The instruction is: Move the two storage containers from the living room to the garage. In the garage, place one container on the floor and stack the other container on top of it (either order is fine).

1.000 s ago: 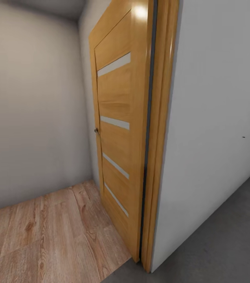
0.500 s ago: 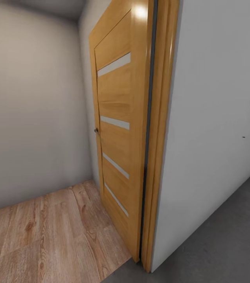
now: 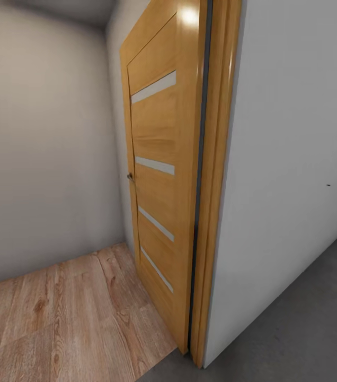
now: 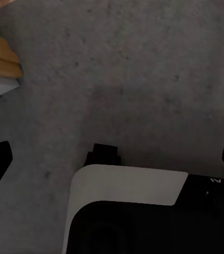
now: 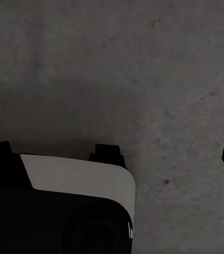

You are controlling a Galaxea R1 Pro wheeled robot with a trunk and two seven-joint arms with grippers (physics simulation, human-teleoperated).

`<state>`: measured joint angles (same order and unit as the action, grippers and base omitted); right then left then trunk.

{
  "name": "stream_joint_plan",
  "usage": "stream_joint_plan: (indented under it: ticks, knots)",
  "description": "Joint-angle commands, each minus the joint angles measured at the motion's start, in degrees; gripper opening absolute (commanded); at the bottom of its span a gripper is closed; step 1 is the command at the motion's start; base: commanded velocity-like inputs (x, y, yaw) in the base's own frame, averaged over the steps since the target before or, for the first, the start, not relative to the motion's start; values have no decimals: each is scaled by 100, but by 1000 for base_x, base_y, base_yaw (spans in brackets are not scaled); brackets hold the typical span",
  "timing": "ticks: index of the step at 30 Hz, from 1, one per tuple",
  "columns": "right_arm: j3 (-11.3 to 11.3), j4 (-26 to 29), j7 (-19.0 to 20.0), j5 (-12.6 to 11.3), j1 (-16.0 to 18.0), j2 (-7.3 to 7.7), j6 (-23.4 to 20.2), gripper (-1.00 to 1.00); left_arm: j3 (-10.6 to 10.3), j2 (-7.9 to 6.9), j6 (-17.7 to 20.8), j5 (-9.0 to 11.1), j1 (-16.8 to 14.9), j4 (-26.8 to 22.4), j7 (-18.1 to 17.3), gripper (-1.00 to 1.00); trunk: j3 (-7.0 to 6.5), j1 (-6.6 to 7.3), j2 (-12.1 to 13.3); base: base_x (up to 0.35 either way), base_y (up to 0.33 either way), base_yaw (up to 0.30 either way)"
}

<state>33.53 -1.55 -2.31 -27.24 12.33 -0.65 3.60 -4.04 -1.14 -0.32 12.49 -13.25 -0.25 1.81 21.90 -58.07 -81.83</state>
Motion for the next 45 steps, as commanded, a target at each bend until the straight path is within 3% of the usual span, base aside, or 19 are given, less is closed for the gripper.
stream_joint_plan:
  ticks: [1, 20, 45]
  knots:
    - [48, -16, -6, -51, 6, -7, 31, 100, -44, 0, -3, 50, -3, -1, 12, 100, 6, 0, -3, 0, 0, 0]
    - [48, -15, -2, -44, 6, -19, 17, 100, -44, 0, -3, 43, -3, -1, 8, 100, 6, 0, -3, 229, 0, 6]
    - [48, -13, 3, -44, 6, -14, 11, 100, -44, 0, -3, 51, -3, -1, 12, 100, 6, 0, -3, 32, 0, 256]
